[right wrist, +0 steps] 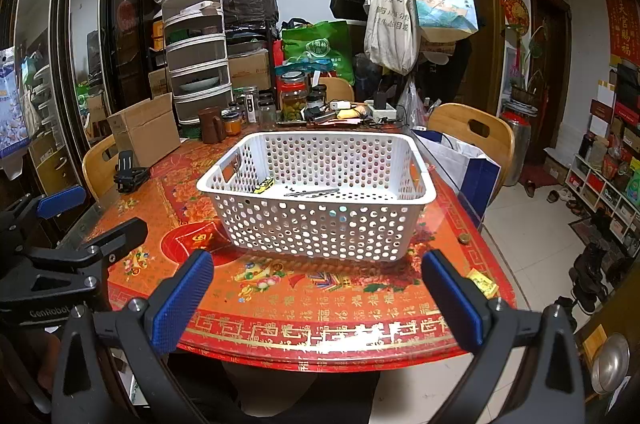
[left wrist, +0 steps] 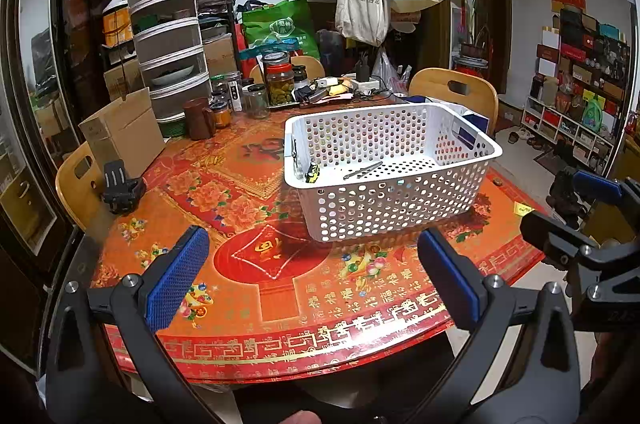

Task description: Organize rigid objects

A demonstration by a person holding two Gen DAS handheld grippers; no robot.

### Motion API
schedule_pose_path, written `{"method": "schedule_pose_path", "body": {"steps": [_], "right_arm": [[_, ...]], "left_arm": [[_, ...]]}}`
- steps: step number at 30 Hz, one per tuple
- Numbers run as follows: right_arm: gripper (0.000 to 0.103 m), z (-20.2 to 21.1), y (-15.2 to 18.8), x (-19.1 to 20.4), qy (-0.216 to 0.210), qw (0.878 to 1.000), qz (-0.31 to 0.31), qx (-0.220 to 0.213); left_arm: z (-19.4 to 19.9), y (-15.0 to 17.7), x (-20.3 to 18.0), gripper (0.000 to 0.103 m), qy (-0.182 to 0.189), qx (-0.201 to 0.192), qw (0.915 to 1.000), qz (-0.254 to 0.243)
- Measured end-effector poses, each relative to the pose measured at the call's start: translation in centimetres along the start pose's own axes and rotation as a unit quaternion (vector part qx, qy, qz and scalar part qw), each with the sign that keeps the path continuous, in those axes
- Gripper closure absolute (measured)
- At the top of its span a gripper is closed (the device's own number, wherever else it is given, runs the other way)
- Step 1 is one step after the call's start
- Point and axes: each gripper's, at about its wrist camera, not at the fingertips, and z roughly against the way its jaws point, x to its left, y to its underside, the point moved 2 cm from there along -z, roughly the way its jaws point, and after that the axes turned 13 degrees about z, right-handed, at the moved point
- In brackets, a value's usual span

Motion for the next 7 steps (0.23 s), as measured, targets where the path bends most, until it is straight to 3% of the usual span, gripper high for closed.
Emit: {"method": "schedule_pose_path", "body": {"steps": [7], "right_arm": [[0.000, -0.12, 0.11, 0.01, -0.001, 1.000, 0.001, 0.001]], "left_arm": [[0.20, 0.30, 0.16, 0.000, 0.000, -0.007, 1.0000, -0.006]]}}
